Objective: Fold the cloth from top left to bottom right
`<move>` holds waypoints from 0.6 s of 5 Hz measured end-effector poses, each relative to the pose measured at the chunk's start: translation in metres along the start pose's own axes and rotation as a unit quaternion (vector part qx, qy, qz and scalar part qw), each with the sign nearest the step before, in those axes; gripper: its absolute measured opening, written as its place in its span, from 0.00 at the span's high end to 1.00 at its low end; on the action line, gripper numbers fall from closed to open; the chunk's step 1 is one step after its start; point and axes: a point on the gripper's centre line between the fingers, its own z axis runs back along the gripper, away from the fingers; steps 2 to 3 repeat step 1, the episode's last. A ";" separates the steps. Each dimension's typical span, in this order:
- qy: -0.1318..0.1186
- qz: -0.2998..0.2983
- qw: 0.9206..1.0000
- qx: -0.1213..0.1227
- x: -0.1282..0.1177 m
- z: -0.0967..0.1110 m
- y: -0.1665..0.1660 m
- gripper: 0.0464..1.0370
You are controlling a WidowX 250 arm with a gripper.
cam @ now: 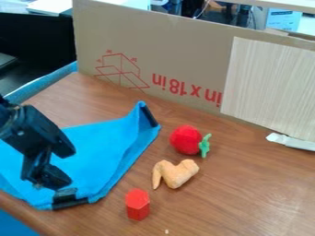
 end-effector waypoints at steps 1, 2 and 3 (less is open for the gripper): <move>0.040 -0.015 0.999 0.004 -0.003 0.022 0.015 0.04; 0.040 -0.015 0.999 0.004 -0.003 0.022 0.015 0.04; 0.040 -0.015 0.999 0.004 -0.003 0.022 0.015 0.04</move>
